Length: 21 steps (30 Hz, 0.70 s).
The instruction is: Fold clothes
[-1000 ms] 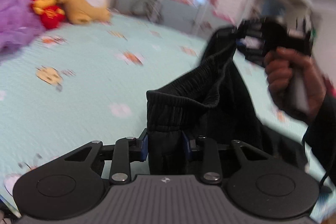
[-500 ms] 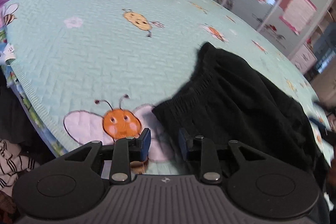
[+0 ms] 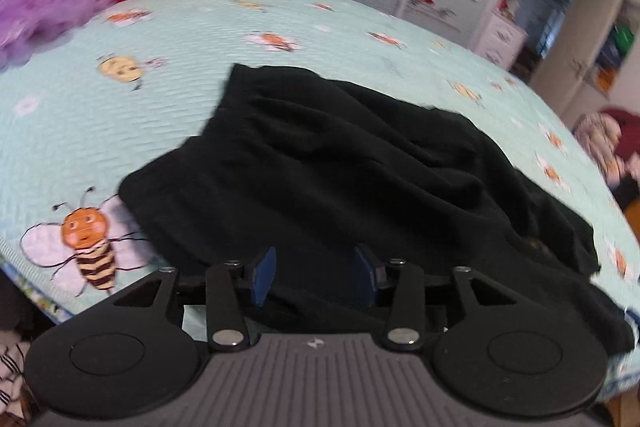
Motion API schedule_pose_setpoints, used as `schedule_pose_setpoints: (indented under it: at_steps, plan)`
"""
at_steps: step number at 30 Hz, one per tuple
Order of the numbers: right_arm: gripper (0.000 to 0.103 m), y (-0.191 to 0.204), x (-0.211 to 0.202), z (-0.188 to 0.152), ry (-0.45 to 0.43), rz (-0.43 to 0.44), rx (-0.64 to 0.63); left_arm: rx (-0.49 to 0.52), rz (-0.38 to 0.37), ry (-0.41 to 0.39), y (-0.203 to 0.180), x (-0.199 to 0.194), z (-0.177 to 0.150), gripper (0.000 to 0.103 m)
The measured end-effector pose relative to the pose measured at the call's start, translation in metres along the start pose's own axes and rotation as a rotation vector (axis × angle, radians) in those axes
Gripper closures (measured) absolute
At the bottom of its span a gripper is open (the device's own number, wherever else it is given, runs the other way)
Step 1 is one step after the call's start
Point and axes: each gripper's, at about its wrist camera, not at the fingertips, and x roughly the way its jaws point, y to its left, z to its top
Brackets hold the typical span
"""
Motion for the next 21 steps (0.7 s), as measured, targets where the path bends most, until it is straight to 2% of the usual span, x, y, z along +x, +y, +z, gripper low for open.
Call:
schedule_pose_setpoints:
  at_steps: [3, 7, 9, 12, 14, 16, 17, 18, 19, 21]
  plan:
    - [0.03, -0.019, 0.011, 0.023, -0.045, 0.011, 0.073, 0.043, 0.019, 0.014, -0.018, 0.003, 0.0, 0.057]
    - [0.03, -0.038, 0.059, 0.052, -0.031, 0.031, 0.142, 0.101, 0.044, 0.032, -0.041, 0.008, 0.001, 0.057]
    - [0.03, -0.04, 0.092, 0.061, -0.003, 0.024, 0.15, 0.129, 0.056, 0.041, -0.053, 0.01, 0.001, 0.055]
    - [0.03, -0.042, 0.134, 0.066, 0.03, -0.042, 0.141, 0.168, 0.079, 0.054, -0.068, 0.015, 0.002, 0.053]
    - [0.031, -0.037, 0.15, 0.063, 0.034, -0.023, 0.098, 0.185, 0.095, 0.065, -0.077, 0.02, 0.003, 0.053]
    - [0.052, -0.031, 0.166, 0.058, 0.089, 0.011, 0.076, 0.201, 0.107, 0.078, -0.086, 0.027, 0.002, 0.053]
    - [0.08, -0.028, 0.174, 0.056, 0.125, 0.022, 0.069, 0.211, 0.11, 0.085, -0.091, 0.03, 0.002, 0.053]
    - [0.087, -0.026, 0.179, 0.055, 0.139, 0.019, 0.057, 0.224, 0.109, 0.09, -0.097, 0.031, 0.001, 0.053]
    - [0.09, -0.025, 0.183, 0.056, 0.14, 0.008, 0.042, 0.236, 0.108, 0.094, -0.103, 0.033, 0.0, 0.053]
    - [0.091, -0.022, 0.175, 0.07, 0.075, 0.015, 0.006, 0.264, 0.102, 0.092, -0.114, 0.033, 0.0, 0.053]
